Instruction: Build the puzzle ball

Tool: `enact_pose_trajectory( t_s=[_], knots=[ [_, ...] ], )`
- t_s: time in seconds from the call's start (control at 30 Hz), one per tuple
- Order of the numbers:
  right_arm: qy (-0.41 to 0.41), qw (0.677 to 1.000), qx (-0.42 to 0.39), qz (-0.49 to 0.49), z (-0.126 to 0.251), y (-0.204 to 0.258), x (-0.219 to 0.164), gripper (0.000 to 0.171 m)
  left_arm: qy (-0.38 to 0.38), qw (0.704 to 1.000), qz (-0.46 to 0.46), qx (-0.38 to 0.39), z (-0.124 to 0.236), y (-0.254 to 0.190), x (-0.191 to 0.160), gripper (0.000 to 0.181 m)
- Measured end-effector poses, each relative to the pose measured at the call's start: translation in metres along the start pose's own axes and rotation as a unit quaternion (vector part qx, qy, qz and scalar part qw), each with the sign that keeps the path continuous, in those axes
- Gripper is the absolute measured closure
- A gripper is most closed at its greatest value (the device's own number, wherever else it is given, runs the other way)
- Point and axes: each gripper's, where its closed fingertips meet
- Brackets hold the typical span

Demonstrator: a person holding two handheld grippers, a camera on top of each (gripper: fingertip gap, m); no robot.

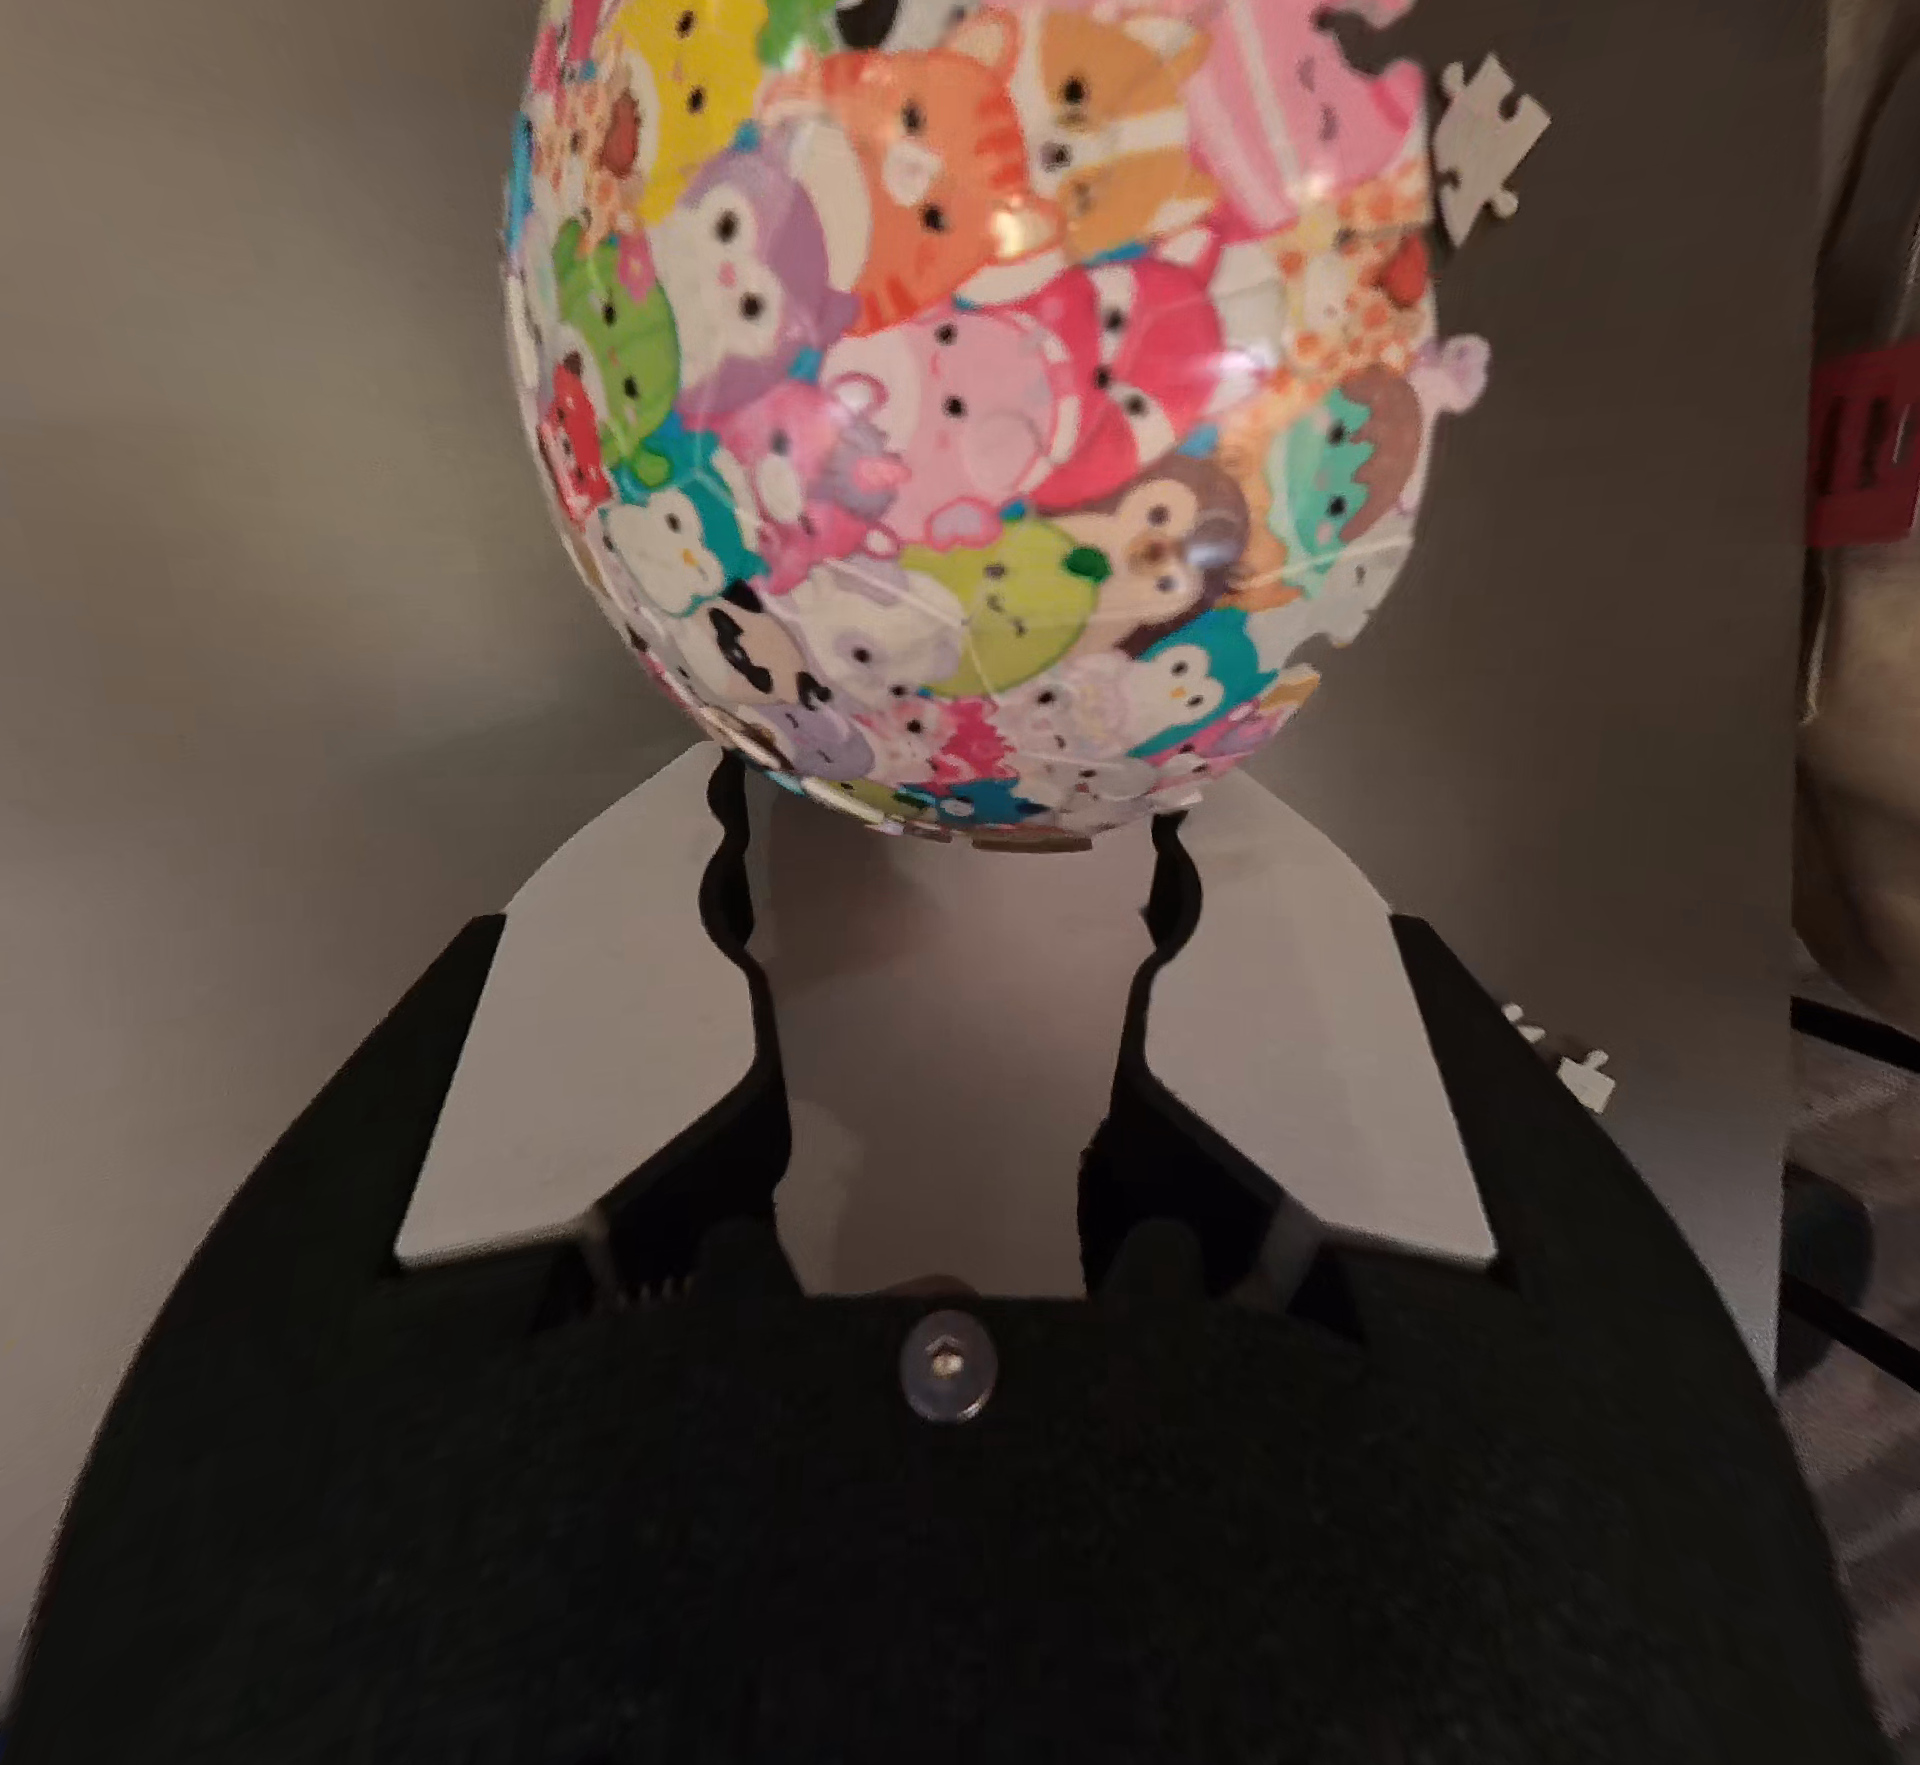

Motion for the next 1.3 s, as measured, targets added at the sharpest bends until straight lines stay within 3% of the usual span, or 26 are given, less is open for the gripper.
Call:
enact_pose_trajectory(
  t_s=[0.1, 0.17, 0.3, 0.57, 0.83, 1.3],
  knots=[
    [0.002, 0.999, -0.039, 0.022, 0.0, -0.007, 0.004, 0.095, -0.009, 0.999, -0.007, 0.038, 0.003, 0.005, 0.003, 0.099],
    [0.012, 0.998, -0.056, 0.037, -0.001, -0.009, 0.004, 0.095, -0.01, 0.998, -0.013, 0.06, 0.004, 0.008, 0.003, 0.104],
    [0.003, 0.997, -0.068, 0.048, -0.004, -0.007, 0.003, 0.095, -0.012, 0.998, -0.01, 0.065, 0.002, 0.005, 0.002, 0.099],
    [0.0, 0.999, -0.017, 0.052, -0.006, -0.003, -0.01, 0.091, 0.029, 0.999, -0.007, 0.019, 0.0, 0.002, -0.029, 0.09],
    [0.003, 0.999, 0.006, 0.049, -0.016, -0.006, -0.006, 0.093, 0.03, 0.999, -0.029, -0.012, -0.016, -0.003, -0.028, 0.099],
    [0.04, 0.99, -0.086, 0.1, -0.007, -0.019, 0.003, 0.094, 0.057, 0.989, -0.073, 0.119, -0.01, 0.011, -0.019, 0.105]
  ],
)
Point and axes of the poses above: each gripper's, where its closed fingertips meet, z back along the fingers, x out of its top, y = z × x across the jaws, and after that the axes turned 1 degree about -y, right-handed
